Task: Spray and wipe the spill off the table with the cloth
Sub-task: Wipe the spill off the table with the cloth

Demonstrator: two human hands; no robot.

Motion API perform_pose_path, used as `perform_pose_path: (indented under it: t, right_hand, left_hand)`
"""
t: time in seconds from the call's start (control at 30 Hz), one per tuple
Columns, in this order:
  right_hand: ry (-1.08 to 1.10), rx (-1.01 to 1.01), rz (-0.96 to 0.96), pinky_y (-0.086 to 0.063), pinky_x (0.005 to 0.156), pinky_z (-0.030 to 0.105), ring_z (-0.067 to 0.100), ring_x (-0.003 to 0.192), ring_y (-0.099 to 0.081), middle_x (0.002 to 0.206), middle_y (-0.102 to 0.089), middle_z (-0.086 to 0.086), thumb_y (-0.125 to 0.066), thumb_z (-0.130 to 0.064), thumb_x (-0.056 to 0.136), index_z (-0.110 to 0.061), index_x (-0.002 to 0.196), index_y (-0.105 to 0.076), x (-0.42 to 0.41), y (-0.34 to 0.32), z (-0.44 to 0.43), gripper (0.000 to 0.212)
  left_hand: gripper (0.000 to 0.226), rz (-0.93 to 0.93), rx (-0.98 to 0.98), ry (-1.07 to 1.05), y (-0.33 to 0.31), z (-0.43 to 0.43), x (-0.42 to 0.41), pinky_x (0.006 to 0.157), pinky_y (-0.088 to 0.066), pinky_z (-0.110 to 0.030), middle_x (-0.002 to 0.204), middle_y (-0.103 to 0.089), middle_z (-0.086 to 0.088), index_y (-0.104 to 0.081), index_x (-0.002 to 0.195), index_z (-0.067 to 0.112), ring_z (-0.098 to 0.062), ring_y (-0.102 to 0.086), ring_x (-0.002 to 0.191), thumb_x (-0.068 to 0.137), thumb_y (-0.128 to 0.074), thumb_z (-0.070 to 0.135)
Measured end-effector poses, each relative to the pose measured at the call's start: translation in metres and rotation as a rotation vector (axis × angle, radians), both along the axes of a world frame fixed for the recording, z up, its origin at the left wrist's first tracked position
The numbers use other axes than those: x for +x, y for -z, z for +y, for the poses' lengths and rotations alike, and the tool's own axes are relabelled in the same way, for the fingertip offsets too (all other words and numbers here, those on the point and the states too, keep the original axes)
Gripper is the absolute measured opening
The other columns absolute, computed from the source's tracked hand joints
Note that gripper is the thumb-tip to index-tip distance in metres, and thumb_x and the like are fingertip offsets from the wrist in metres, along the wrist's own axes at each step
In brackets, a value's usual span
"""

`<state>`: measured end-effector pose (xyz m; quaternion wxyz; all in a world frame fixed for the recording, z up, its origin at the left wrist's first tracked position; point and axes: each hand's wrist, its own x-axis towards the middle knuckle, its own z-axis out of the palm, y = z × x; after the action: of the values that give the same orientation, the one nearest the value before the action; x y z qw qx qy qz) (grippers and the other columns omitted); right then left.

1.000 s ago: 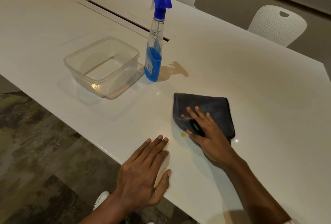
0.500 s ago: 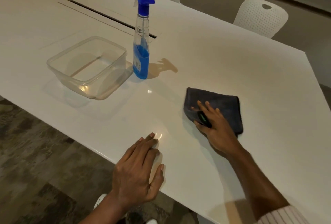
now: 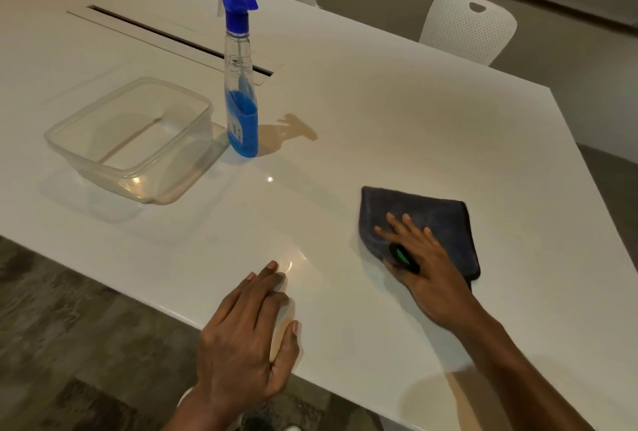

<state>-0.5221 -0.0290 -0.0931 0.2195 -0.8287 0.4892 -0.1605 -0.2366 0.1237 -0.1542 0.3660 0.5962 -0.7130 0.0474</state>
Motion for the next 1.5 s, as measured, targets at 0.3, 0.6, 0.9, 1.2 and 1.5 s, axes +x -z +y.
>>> perform_pose_path:
  t: [0.3,0.6,0.9,1.2,1.5]
  right_hand:
    - [-0.059,-0.052,0.070,0.001,0.129,0.036,0.000,0.157,0.002,0.169,-0.013,-0.022,-0.051,-0.039,0.103,-0.050,0.155,-0.029,0.029,0.005,0.041,0.058]
    - [0.221,0.012,-0.039,-0.004,0.130,0.045,0.001,0.156,-0.002,0.161,-0.015,-0.034,-0.059,-0.027,0.102,-0.064,0.144,-0.027,-0.050,-0.002,0.011,0.065]
    - [0.061,-0.023,0.060,-0.001,0.129,0.040,0.001,0.158,0.000,0.169,-0.015,-0.021,-0.050,-0.043,0.102,-0.049,0.154,-0.033,-0.024,0.009,0.045,0.056]
    - [0.201,0.035,0.016,-0.002,0.130,0.043,-0.001,0.157,-0.002,0.169,-0.017,-0.022,-0.053,-0.037,0.104,-0.049,0.152,-0.037,-0.060,0.004,0.011,0.052]
    - [0.021,-0.020,0.077,-0.003,0.129,0.044,0.012,0.159,-0.007,0.170,-0.021,-0.012,-0.047,-0.049,0.097,-0.042,0.153,-0.040,0.026,0.004,-0.003,0.057]
  left_hand:
    - [0.036,0.022,-0.022,-0.028,0.001,-0.001,-0.002,0.109,-0.057,-0.042,0.134,-0.077,-0.010,-0.081,0.106,0.010,-0.023,-0.069,0.130,0.090,-0.064,0.038]
    - [0.034,-0.017,-0.023,-0.015,0.000,-0.001,-0.002,0.111,-0.055,-0.039,0.134,-0.077,-0.012,-0.080,0.105,0.008,-0.021,-0.066,0.134,0.090,-0.063,0.034]
    - [0.035,-0.026,-0.046,-0.019,-0.004,-0.002,-0.003,0.107,-0.056,-0.040,0.133,-0.077,-0.013,-0.080,0.103,0.007,-0.025,-0.070,0.129,0.090,-0.061,0.034]
    - [0.036,-0.036,-0.039,-0.026,-0.004,-0.002,-0.003,0.107,-0.055,-0.041,0.134,-0.076,-0.013,-0.081,0.103,0.007,-0.027,-0.071,0.127,0.090,-0.062,0.035]
    - [0.039,-0.049,-0.055,-0.044,-0.005,-0.002,-0.005,0.102,-0.059,-0.046,0.135,-0.075,-0.014,-0.081,0.103,0.004,-0.030,-0.073,0.124,0.092,-0.061,0.035]
